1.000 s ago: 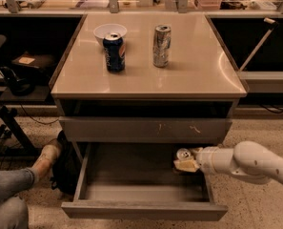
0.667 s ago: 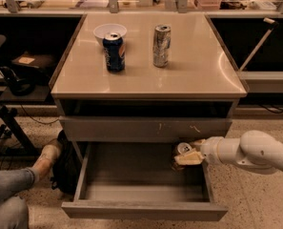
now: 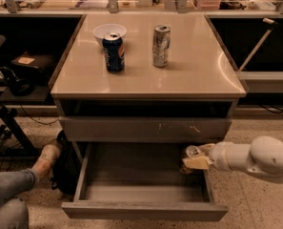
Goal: Pick orange can from middle drawer and place on counter
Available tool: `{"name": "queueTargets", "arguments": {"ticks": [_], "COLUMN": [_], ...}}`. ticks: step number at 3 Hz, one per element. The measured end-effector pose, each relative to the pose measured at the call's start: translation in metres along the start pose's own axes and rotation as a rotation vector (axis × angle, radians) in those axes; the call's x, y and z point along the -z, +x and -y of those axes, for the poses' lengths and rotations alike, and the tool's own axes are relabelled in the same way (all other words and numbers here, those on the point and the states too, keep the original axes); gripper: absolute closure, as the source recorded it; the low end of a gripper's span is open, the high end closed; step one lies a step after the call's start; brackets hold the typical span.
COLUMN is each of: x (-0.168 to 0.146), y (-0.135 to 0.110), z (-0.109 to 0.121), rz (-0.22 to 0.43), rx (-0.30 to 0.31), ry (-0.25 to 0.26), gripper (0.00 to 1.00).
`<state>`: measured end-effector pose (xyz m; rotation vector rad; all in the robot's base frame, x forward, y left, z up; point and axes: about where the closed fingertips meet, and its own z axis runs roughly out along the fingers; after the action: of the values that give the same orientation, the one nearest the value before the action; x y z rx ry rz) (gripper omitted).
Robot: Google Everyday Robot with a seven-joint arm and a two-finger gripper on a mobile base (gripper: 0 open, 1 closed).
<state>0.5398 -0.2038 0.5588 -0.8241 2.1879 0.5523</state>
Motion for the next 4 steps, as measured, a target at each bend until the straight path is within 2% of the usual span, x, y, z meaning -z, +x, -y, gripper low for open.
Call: {"name": "queueTargets", "arguments": {"ticks": [1, 2, 3, 4], "x": [0.065, 0.155, 0.246, 0.305], "y": [0.004, -0.023, -0.086, -0.191], "z": [-0.007, -0.021, -0.020, -0.018], "rz": [0.007, 0.051, 0.095, 0.140], "rx": [-0.030, 0.029, 0.103, 0.213], "ry": [0.141, 0.328, 0.479, 0.572], "gripper": [1.00, 1.00, 1.00, 1.00]}}
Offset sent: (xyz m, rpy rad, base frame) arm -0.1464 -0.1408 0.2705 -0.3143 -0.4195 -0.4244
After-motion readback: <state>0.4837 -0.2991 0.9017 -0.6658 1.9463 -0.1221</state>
